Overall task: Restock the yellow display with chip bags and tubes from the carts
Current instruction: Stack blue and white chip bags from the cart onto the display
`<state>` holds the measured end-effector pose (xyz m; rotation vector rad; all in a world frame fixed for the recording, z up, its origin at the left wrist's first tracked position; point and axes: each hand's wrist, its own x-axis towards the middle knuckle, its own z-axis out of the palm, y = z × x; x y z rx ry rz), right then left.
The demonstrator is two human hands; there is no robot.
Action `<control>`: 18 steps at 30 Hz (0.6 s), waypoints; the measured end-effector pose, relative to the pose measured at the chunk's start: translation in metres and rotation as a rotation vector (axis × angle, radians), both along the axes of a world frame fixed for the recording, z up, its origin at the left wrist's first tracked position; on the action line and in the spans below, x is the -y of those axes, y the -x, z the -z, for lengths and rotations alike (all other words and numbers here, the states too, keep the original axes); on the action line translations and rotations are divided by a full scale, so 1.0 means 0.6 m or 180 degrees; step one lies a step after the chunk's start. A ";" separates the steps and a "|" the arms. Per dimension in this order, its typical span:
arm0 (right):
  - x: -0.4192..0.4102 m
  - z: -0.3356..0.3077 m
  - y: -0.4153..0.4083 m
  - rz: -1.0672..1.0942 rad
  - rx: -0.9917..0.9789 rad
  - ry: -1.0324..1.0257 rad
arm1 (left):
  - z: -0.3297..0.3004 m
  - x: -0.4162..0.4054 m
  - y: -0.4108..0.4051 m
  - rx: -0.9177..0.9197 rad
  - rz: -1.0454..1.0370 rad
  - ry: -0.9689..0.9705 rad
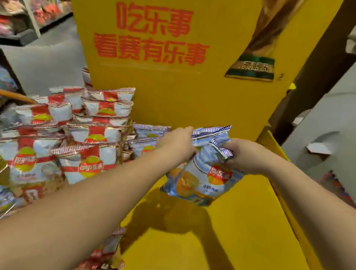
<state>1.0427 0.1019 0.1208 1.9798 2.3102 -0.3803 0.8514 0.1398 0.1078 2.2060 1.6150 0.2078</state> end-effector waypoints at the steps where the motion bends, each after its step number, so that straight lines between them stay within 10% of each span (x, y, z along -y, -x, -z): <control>1: -0.009 0.030 -0.011 -0.0025 -0.0092 0.0067 | 0.025 -0.008 -0.008 0.0001 -0.0064 0.0001; 18: -0.223 0.371 0.014 -0.0528 0.1072 0.0513 | 0.345 -0.170 0.079 -0.1135 -0.0669 0.0168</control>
